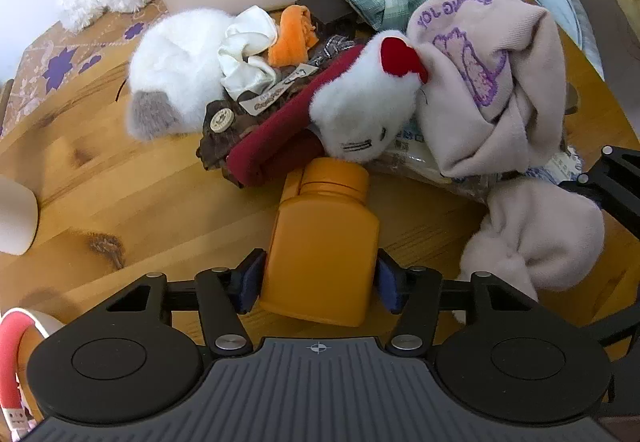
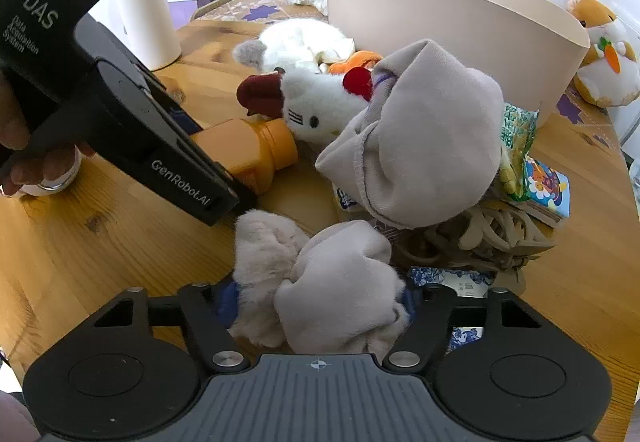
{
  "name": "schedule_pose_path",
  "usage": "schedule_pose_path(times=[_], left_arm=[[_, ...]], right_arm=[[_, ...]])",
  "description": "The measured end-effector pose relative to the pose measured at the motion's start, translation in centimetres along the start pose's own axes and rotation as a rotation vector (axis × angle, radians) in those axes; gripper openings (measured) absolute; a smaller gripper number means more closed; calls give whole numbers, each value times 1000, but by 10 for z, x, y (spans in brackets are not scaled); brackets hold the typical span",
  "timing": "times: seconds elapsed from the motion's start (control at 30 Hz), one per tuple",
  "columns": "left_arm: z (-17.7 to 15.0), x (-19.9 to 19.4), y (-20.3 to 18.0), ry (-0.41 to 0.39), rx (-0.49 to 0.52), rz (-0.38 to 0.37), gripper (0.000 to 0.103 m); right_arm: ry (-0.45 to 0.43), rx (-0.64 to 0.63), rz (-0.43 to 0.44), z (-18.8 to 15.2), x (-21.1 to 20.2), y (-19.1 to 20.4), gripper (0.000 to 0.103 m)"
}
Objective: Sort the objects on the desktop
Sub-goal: 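Grasp the orange bottle with the left tool while the right tool grasps the beige sock, then carry the bottle and sock into the beige basket and release both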
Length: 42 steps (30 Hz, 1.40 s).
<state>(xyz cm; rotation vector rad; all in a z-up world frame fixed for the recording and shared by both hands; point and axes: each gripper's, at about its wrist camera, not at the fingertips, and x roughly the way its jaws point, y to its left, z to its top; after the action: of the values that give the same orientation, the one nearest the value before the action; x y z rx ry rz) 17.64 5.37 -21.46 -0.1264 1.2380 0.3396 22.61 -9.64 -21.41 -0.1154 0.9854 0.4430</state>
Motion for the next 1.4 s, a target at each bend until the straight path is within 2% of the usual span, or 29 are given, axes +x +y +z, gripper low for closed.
schedule_pose_path(times=[0.3,0.53,0.8,0.97,1.2,1.4], left_arm=[[-8,-13,-1,-12,-3,0,55],[-16,-28,5,-29,-7,-2,55],[-22,-52,9,-73,-22,6,54],[-14,-71,11,-112,-10,6,54],[7,-100,16,-190,3,16,54],[35,-122,22,-272,33,46,54]], right_arm=[[-15,25,21,-1,-13,-11,53],[-40,42,25,-5,-36,-26,52],[-116,56,31,5,-69,-39,52],[-171,64,18,16,-88,-47,52],[-292,36,-64,40,-120,-63,52],[-357,17,-130,65,-129,-83,52]])
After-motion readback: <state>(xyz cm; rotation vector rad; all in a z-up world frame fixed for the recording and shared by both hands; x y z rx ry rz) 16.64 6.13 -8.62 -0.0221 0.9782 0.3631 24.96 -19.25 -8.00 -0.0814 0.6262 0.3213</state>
